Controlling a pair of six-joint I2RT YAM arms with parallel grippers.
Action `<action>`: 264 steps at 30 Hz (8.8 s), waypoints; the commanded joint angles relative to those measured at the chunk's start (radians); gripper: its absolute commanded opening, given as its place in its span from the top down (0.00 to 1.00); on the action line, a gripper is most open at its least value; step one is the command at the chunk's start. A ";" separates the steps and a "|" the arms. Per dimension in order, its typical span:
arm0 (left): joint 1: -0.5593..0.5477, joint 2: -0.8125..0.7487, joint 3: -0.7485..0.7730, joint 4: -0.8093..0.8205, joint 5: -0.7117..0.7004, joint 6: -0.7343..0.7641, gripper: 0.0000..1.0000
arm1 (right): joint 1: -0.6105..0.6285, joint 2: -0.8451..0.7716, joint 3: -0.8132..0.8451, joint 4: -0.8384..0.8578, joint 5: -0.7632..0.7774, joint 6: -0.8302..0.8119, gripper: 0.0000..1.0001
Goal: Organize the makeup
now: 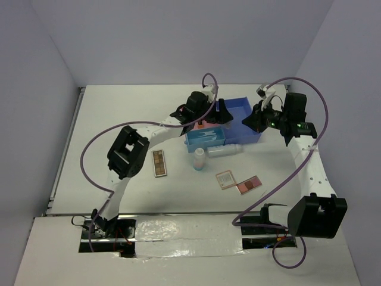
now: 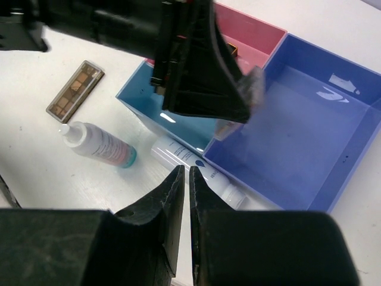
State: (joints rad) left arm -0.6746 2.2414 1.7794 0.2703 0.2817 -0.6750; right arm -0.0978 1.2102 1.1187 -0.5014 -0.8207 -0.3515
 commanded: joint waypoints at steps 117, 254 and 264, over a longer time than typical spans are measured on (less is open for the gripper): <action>0.162 -1.427 -1.273 -0.404 -0.654 -0.169 0.02 | 0.194 0.123 -0.510 -0.410 0.437 -1.419 0.34; 0.102 -0.766 -0.624 -0.390 -0.310 0.339 1.00 | 0.158 -0.311 -0.200 0.106 0.146 -0.264 0.01; 0.104 -0.582 -0.370 -0.362 -0.138 0.834 1.00 | 0.144 -0.319 -0.211 0.112 0.143 -0.264 0.01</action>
State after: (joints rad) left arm -0.5732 1.6062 1.3239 -0.1284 0.0765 -0.0536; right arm 0.0559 0.9112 0.9188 -0.4122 -0.6666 -0.6250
